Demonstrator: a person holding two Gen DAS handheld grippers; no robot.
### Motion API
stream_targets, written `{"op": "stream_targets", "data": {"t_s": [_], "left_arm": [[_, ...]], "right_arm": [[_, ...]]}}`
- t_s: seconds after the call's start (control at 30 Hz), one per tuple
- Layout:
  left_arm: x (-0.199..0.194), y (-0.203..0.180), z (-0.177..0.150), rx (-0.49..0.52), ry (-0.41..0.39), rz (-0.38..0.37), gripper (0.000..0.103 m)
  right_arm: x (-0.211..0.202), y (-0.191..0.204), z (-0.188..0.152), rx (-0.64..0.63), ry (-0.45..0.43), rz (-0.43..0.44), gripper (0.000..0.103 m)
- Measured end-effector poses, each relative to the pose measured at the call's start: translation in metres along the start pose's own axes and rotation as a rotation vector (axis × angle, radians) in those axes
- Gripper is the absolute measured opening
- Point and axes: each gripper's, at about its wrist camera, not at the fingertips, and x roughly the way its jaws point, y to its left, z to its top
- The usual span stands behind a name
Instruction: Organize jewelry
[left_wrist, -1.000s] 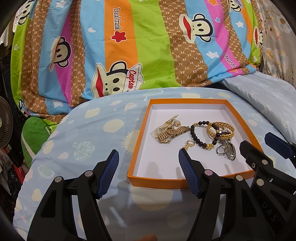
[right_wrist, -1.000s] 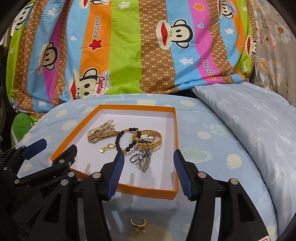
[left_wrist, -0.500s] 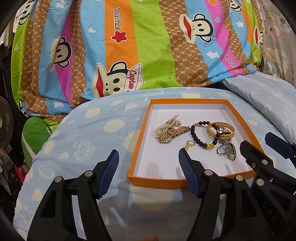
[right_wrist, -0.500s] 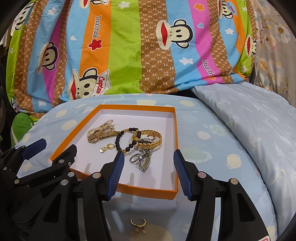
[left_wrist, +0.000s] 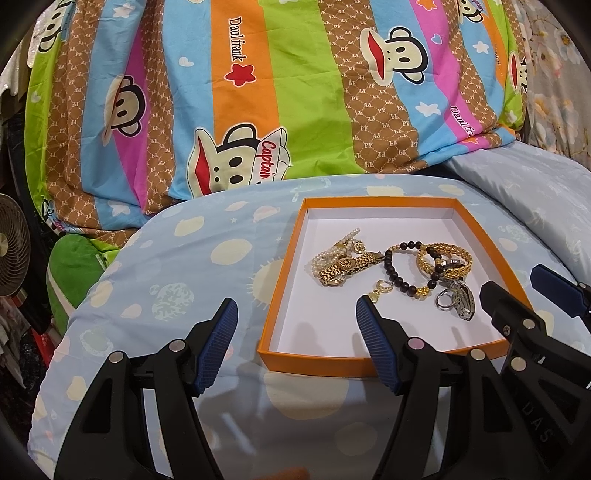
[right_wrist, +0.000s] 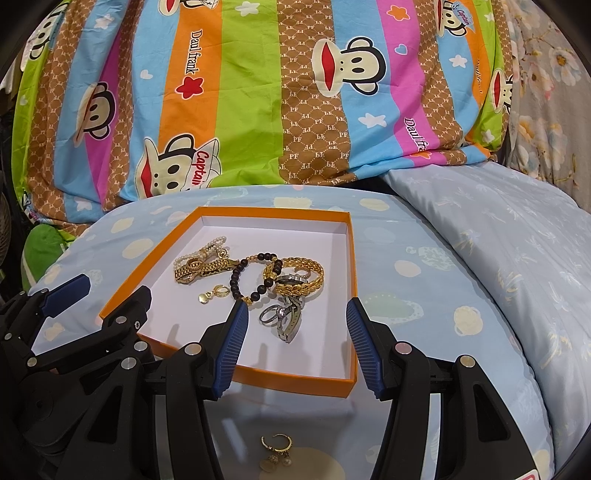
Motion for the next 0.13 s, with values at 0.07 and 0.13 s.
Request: {"op": "stream_targets", "data": {"t_s": [0.07, 0.13], "left_arm": [[0.0, -0.0005, -0.0001, 0.001, 0.0, 0.0, 0.064], [0.0001, -0.0004, 0.0, 0.001, -0.001, 0.001, 0.064]], "right_arm": [[0.0001, 0.0, 0.0, 0.001, 0.001, 0.0, 0.056], [0.0, 0.0003, 0.0001, 0.0, 0.0, 0.0, 0.056]]}}
